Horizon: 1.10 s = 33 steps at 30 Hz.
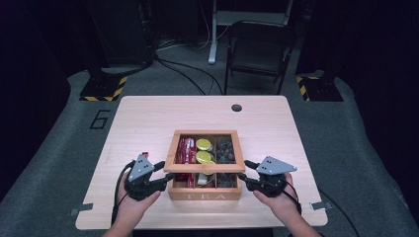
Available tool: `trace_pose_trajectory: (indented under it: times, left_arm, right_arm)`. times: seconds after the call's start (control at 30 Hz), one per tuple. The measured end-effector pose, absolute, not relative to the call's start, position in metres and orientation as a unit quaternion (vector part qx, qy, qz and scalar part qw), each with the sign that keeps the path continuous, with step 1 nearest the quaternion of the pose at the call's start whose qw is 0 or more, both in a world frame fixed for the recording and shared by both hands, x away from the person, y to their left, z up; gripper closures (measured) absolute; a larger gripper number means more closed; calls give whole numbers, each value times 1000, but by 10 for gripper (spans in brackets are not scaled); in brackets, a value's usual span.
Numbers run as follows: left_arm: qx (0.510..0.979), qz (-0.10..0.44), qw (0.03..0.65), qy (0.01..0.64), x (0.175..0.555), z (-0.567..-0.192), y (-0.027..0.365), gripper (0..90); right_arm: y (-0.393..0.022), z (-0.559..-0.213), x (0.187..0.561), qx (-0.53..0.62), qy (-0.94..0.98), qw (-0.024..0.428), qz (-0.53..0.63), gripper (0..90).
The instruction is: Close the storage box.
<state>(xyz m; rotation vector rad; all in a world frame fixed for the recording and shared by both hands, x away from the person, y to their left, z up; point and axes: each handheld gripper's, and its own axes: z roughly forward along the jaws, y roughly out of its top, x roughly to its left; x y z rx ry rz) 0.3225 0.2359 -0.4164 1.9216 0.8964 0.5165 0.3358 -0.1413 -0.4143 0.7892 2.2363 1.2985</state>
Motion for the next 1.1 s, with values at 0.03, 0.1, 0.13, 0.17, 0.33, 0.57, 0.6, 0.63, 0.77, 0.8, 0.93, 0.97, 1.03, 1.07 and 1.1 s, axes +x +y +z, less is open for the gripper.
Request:
trace_pose_trajectory:
  times: [0.03, 0.1, 0.13, 0.17, 0.33, 0.57, 0.6, 0.63, 0.77, 0.8, 0.93, 0.97, 1.03, 1.07, 1.1]
  left_arm:
    - [785, 211, 457, 360, 321, -417, 237, 498]
    - [787, 209, 457, 358, 319, -419, 237, 498]
    - [788, 210, 456, 357, 318, -420, 237, 498]
    - [789, 208, 454, 357, 318, -421, 237, 498]
    - [794, 198, 453, 355, 317, -428, 238, 499]
    - [787, 191, 466, 355, 315, -439, 241, 498]
    - [787, 188, 467, 356, 315, -441, 241, 498]
    - [785, 190, 468, 358, 314, -442, 241, 498]
    - [787, 187, 465, 361, 314, -448, 241, 498]
    - [789, 182, 463, 361, 313, -449, 242, 497]
    - [792, 178, 457, 363, 312, -452, 242, 490]
    - [794, 183, 455, 360, 313, -454, 242, 490]
    - [797, 176, 450, 363, 312, -456, 242, 490]
    - [796, 175, 449, 366, 312, -457, 242, 490]
    - [796, 173, 448, 367, 312, -458, 242, 490]
  right_arm:
    - [-141, -415, 335, 291, 806, 212, 469, 530]
    - [-142, -418, 333, 286, 809, 209, 469, 534]
    - [-142, -419, 332, 290, 808, 207, 469, 535]
    - [-142, -420, 331, 292, 808, 207, 468, 535]
    - [-141, -428, 329, 299, 808, 203, 465, 538]
    - [-141, -437, 327, 290, 815, 208, 458, 537]
    - [-140, -438, 328, 291, 814, 208, 458, 537]
    - [-140, -440, 328, 292, 813, 206, 459, 536]
    - [-140, -445, 327, 297, 815, 202, 456, 535]
    - [-141, -446, 327, 294, 817, 197, 454, 536]
    - [-141, -450, 327, 300, 819, 186, 452, 531]
    - [-140, -452, 327, 299, 819, 185, 453, 530]
    - [-139, -454, 327, 299, 822, 181, 449, 529]
    - [-139, -455, 327, 296, 825, 180, 446, 529]
    - [-139, -455, 327, 296, 827, 180, 443, 528]
